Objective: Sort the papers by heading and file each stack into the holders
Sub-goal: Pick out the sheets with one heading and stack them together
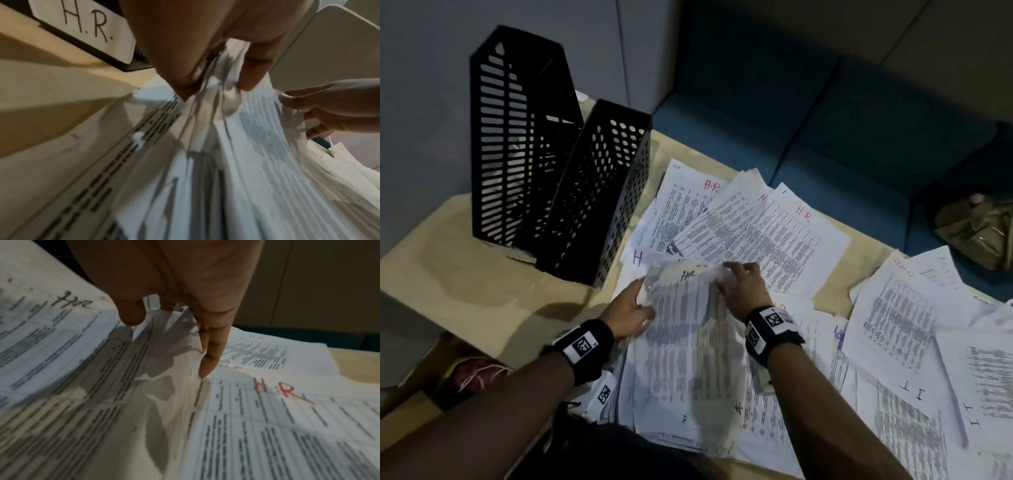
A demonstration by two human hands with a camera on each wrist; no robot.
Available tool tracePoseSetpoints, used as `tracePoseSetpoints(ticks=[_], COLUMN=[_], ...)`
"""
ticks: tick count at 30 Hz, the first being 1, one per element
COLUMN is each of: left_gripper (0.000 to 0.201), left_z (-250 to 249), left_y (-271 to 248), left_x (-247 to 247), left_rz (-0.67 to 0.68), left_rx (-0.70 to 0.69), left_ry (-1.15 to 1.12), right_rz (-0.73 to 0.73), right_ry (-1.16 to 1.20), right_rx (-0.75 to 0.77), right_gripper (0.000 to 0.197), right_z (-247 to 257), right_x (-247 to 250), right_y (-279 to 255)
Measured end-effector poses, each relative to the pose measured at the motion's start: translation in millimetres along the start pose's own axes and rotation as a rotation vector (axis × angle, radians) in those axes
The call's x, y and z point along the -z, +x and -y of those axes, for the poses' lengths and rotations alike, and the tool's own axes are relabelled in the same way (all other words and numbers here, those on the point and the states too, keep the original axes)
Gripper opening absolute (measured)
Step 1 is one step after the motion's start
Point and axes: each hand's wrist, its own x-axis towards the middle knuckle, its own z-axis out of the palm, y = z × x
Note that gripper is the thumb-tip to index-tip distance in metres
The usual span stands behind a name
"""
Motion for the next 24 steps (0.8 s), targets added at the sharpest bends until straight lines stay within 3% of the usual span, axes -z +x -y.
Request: tracePoseSetpoints(ticks=[3, 7, 9, 10, 14, 18, 20, 24], left_gripper=[0.064, 0.051, 0.052, 0.053, 0.045, 0.057, 0.064, 0.073], left_z=[-5.8, -22.2, -28.3, -28.7, -26.3, -23.2, -24.0, -16.9], left_y=[1.9, 3.4, 5.4, 5.6, 0.7, -10.1, -15.3, -17.8], left_x=[0.9, -8.1, -13.7, -15.0, -11.2, -8.0, -9.0, -7.8], left_rz=[-0.034, 0.016, -0.016, -0.033, -0.084, -0.049, -0.009, -0.018], left_rx=[-0.078, -0.319, -0.376, -0.386, -0.326, -0.365, -0.389, -0.391], left_ry=[-0.059, 0.067, 0.164, 0.183, 0.103, 0.001, -0.062, -0.072], right_rz=[-0.03, -0.095, -0.095, -0.104, -0.206, -0.152, -0.149, -0.146], right_ry=[0.004, 0.052, 0.121, 0.2, 0.493, 0.777, 0.815, 0.881], right_rx=[0.019, 0.113, 0.136, 0.131, 0.008, -0.129, -0.097, -0.053], right_gripper=[0.049, 0.054, 0.069, 0.075, 0.066, 0.094, 0.081, 0.036], right_z=[0.8, -4.7, -9.9, -14.1, -34.1, -35.9, -29.8, -16.6], right_x=[-12.8, -19.3, -15.7, -12.8, -4.8, -18.8, -21.9, -25.4], right_y=[-9.6, -18.9, -21.9, -23.0, -32.6, -44.9, -47.2, -46.6])
